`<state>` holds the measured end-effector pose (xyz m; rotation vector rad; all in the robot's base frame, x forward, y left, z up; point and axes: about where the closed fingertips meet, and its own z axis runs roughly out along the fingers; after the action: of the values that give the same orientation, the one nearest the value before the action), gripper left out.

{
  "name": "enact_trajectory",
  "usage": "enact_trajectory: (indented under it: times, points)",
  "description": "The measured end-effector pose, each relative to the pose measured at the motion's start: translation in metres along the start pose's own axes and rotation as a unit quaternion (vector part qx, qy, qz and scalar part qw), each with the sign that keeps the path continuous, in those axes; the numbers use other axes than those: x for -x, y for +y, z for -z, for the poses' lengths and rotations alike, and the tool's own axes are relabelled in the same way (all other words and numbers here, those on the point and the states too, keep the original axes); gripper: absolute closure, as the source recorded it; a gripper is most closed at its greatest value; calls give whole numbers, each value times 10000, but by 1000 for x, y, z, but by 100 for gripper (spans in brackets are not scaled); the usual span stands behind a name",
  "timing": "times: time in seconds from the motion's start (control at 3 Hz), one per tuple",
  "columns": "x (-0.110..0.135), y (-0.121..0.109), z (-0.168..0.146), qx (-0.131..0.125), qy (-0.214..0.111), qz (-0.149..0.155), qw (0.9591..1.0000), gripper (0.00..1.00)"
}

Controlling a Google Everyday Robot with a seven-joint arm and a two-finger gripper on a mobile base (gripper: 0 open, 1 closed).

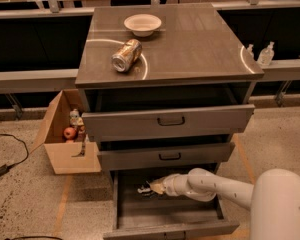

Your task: Place blue chip bag into bottom drawer

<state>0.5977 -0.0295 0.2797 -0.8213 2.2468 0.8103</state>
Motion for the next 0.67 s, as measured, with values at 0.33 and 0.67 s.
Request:
enact_trajectory:
  times: [0.33, 0.67]
  points:
    - [-8, 2, -6, -29, 32, -119, 9999, 15]
    - [-30, 3, 17, -209, 80, -357, 9991, 16]
